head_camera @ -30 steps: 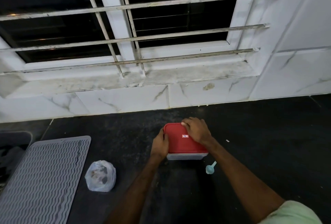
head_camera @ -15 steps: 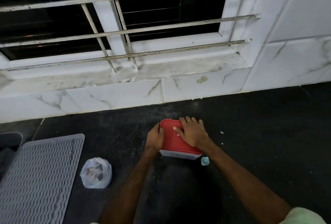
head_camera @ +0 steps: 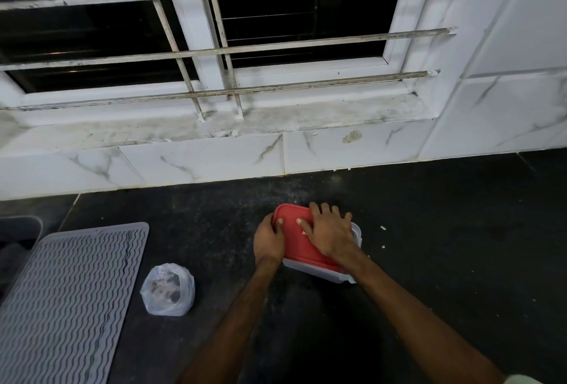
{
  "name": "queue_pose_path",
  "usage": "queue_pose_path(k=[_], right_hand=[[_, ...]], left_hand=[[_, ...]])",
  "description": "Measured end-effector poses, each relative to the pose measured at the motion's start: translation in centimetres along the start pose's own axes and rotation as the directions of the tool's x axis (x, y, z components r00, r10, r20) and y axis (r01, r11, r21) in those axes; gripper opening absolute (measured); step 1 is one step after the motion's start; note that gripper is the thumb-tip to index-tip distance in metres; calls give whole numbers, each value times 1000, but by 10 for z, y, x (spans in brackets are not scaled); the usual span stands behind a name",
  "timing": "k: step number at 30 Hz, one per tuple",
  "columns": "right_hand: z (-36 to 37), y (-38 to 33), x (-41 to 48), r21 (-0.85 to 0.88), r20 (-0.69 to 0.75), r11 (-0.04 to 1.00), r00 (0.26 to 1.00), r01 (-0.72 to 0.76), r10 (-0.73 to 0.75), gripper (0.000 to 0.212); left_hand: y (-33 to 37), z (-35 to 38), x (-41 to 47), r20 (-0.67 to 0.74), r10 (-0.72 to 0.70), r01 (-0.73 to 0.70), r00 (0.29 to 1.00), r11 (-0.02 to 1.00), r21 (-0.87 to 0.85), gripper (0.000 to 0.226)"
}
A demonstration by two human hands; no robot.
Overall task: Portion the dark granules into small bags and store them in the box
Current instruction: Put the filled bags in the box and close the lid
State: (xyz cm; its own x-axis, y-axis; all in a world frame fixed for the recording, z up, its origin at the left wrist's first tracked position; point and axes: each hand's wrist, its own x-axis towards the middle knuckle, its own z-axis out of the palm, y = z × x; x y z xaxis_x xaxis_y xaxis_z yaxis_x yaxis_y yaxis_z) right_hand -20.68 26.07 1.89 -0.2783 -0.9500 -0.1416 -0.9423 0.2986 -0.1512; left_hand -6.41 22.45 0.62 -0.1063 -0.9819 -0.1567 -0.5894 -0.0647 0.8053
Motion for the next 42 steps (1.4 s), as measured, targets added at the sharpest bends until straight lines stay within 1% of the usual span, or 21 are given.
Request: queue_pose_path(k=[4,5,7,8,10,12,14,15,16,18,19,20,23,27,29,31,34,36,39,41,42], right_hand=[[-7,10,-6,-21,-30,999,999,-41,40,61],[-8,14,-9,18,-56,997,995,-77,78,61],[-7,26,-20,178,-106,965,971,-193,214,65],[-5,31,-26,276,-111,928,950,-252,291,68],[5,39,-41,453,-52,825,913,-338,404,72],[16,42,-52,610,37,701,897,-370,441,70],[25,40,-58,715,47,613,898,-336,438,62],[26,38,-57,735,24,603,901,-310,434,58],[26,37,-53,740,-8,611,905,-282,426,54],[23,38,-40,703,-61,674,925,-227,376,46],[19,39,-31,673,-71,710,937,-209,342,44],[16,41,-23,645,-77,741,948,-189,309,41],[5,42,-4,587,-89,794,963,-155,254,38],[8,34,1,399,-31,885,961,-239,273,43],[9,32,1,363,19,888,955,-283,297,49],[9,33,3,380,44,871,946,-312,320,53],[13,31,6,414,5,854,938,-317,346,54],[15,30,6,416,-18,847,928,-331,372,54],[18,31,6,417,-26,853,934,-314,357,56],[16,32,7,372,-15,870,935,-323,354,58],[16,31,9,315,-12,890,936,-329,351,60]], left_hand=[[-1,8,-4,104,71,-78,992,995,67,43],[-1,10,-5,119,81,-91,990,992,86,43],[0,12,-5,129,88,-103,988,988,113,43],[0,13,-5,133,87,-104,987,987,124,45],[1,15,-8,150,95,-118,984,980,158,51],[2,18,-10,169,138,-177,976,955,240,55],[3,19,-8,219,229,-300,949,868,395,60],[3,19,-6,261,280,-375,924,800,469,64],[3,19,-4,316,331,-454,889,721,524,67],[2,16,1,418,397,-576,817,577,578,67],[2,15,5,447,411,-607,794,534,588,65],[0,14,8,453,414,-613,790,525,590,63],[-3,10,14,412,400,-574,819,575,583,72],[-5,15,15,395,396,-559,829,573,599,77],[-6,15,16,396,405,-566,824,566,600,76],[-8,17,19,400,414,-576,818,582,574,74],[-11,19,22,392,405,-563,826,622,544,75],[-11,20,23,386,405,-559,829,621,549,75],[-8,20,22,388,384,-546,838,613,571,76],[-3,21,23,392,356,-529,848,597,603,81],[-1,20,25,394,346,-524,852,590,615,82]])
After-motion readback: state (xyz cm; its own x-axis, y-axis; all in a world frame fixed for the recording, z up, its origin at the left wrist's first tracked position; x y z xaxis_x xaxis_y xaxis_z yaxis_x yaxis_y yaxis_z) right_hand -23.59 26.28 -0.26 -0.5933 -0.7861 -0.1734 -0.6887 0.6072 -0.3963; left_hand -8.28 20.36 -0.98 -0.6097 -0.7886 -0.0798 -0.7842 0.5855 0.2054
